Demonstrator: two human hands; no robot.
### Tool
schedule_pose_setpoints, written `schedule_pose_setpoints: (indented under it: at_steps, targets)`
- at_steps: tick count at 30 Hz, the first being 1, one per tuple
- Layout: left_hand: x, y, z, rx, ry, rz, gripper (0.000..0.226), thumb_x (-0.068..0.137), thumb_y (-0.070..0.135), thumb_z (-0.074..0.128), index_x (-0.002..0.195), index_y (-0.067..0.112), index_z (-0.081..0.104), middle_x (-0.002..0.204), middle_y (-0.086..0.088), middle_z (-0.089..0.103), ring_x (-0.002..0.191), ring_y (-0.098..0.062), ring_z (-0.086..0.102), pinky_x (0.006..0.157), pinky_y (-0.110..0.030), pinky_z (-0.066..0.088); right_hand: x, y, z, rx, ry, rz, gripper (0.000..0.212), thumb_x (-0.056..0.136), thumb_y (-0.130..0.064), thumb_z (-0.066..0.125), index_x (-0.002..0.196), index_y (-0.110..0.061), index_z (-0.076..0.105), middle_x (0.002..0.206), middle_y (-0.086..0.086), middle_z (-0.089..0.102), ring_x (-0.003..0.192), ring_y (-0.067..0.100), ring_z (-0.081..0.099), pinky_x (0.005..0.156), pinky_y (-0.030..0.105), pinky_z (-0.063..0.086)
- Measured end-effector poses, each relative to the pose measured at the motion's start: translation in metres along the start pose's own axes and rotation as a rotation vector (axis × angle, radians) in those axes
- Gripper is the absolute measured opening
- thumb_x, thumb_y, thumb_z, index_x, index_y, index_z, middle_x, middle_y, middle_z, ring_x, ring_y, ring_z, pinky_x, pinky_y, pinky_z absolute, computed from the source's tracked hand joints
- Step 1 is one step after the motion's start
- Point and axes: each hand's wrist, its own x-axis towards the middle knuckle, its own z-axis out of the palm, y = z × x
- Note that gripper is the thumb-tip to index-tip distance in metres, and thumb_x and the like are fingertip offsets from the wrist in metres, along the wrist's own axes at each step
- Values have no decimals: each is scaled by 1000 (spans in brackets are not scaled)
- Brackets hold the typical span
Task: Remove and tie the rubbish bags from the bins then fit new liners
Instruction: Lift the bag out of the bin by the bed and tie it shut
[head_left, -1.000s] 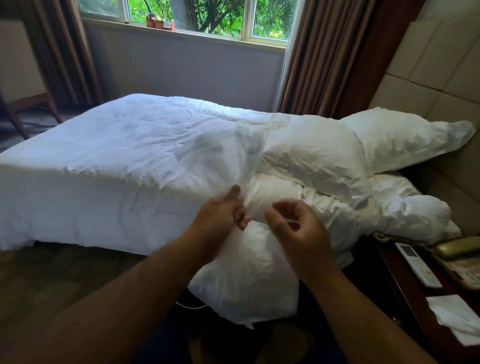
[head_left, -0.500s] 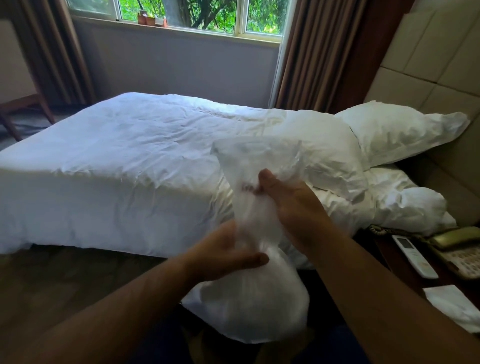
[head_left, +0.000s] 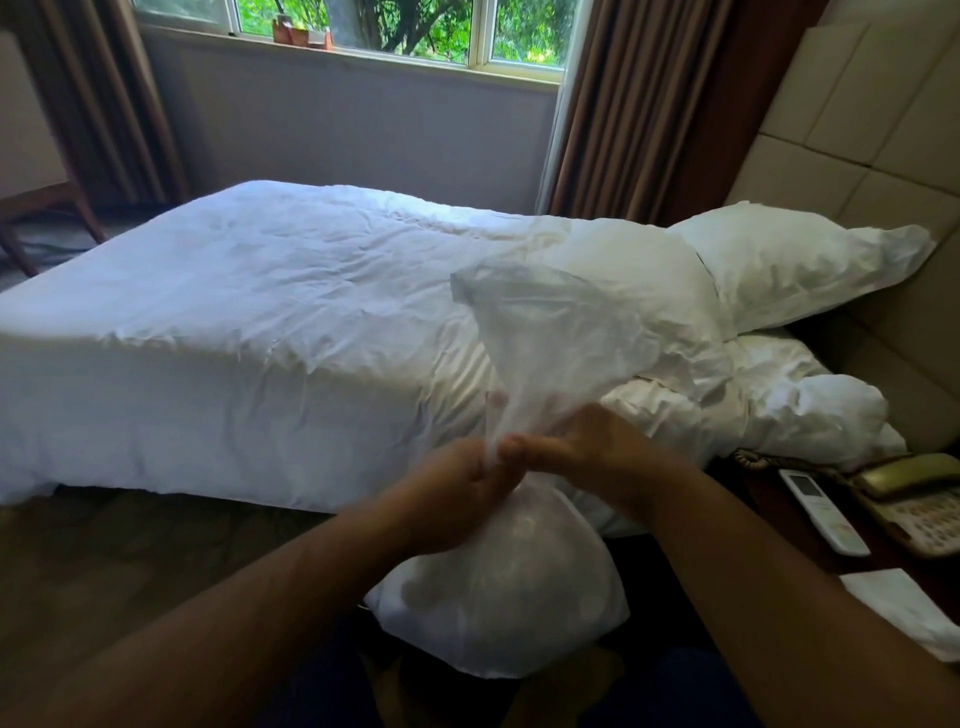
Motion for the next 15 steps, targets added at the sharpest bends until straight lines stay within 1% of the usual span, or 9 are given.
schedule_pose_setpoints:
  at_steps: [1,3,4,6,9,11,12,13,15]
  targets:
    - [1,0,2,16,-23,7,39,100,46,41,112,19,66,108,5,69,102,-8,63,92,-28,50,1,0,4,37,53,21,76,53,-77,74,106,-22,78,107,-3,77,105,12,71,102,44,51]
    - [0,0,3,12,-40,30,18,101,25,50,106,25,67,100,15,65,96,3,61,86,-16,45,4,-5,11,87,128,58,63,60,-75,70,99,-26,79,101,-1,78,99,17,73,98,49,53]
    - [-2,2,2,12,-49,43,18,101,19,51,101,29,66,96,19,62,92,6,59,83,-11,44,5,-7,13,97,148,49,51,69,-69,69,94,-26,80,98,1,78,97,19,73,97,50,54]
    - [-4,1,2,0,-78,65,20,97,8,55,93,25,64,91,15,59,87,6,57,79,-13,44,6,-10,14,149,157,33,31,86,-49,69,87,-20,79,97,2,78,95,21,74,97,53,53]
    - [-7,0,-3,-59,-96,25,20,85,-8,59,96,9,60,89,5,56,82,3,57,70,-12,45,5,-10,15,188,155,37,28,93,-37,67,85,-12,77,96,8,78,93,27,74,95,55,54]
    - [-8,-2,-6,-195,-168,-44,35,81,-1,64,115,5,59,105,-10,62,93,-16,63,78,-23,52,3,-9,16,188,154,62,29,92,-40,68,87,-13,77,95,7,78,92,27,74,94,55,55]
    - [-9,0,-8,-263,-187,-48,39,82,7,67,120,10,58,111,-13,63,100,-22,64,82,-26,53,2,-8,16,183,151,73,30,90,-44,69,88,-15,78,94,6,78,91,25,75,94,54,55]
    - [-10,0,-8,-305,-177,-19,36,85,14,70,119,19,59,114,-10,65,103,-16,64,86,-26,53,1,-8,16,190,153,86,31,87,-47,70,90,-16,78,94,4,78,91,23,75,94,53,55]
    - [-8,-3,-2,-175,-107,63,25,91,28,69,115,29,62,113,0,68,103,-6,64,89,-23,53,-1,-6,16,223,130,102,41,77,-52,77,98,-17,78,99,3,78,95,20,74,97,51,55]
